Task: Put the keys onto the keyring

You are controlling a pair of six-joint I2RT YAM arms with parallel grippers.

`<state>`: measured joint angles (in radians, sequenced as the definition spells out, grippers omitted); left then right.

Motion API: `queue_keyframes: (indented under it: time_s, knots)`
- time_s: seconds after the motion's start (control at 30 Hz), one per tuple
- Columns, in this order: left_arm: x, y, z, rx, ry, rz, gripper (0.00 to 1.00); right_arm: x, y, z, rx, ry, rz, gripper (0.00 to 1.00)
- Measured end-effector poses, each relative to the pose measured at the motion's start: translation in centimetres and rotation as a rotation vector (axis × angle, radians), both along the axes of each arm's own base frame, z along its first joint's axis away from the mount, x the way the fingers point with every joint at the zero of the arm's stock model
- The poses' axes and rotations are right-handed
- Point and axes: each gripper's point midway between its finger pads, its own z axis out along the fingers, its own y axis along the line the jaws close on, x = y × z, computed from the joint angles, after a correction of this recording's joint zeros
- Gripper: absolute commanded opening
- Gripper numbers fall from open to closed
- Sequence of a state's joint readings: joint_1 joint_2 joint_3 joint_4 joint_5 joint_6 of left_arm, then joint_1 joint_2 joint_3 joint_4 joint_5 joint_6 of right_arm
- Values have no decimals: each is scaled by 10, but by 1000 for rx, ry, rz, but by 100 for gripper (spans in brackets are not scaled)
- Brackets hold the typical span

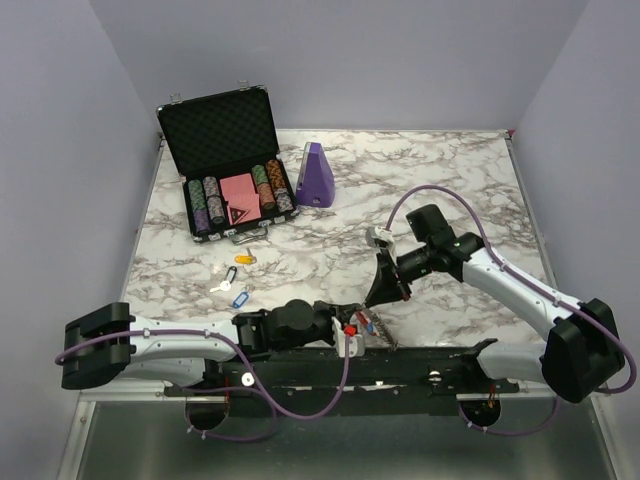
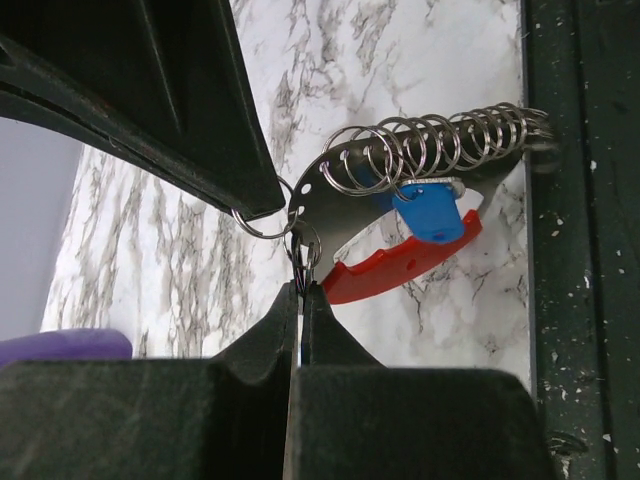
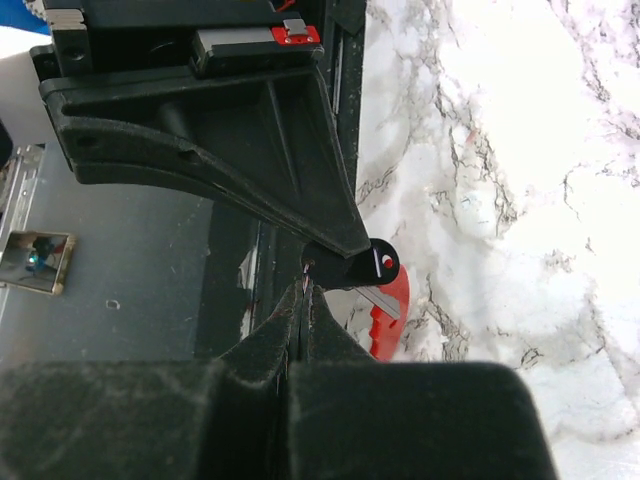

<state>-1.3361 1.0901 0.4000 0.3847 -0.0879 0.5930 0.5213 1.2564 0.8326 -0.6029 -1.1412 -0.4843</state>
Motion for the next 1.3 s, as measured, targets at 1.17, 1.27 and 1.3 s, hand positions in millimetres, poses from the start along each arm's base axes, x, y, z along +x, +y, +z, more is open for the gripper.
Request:
queue_keyframes:
  time_s: [1.17,1.27,1.3]
  knots:
    - [94,81,108,-607,541,543,99,174,-87,26,-296,-459,-735,0]
    - [93,75,110,-603,626,547,99,207,-106,21,-379,-466,-819,0]
    - [92,74,109,-602,645,547,99,216,-111,17,-405,-459,-838,0]
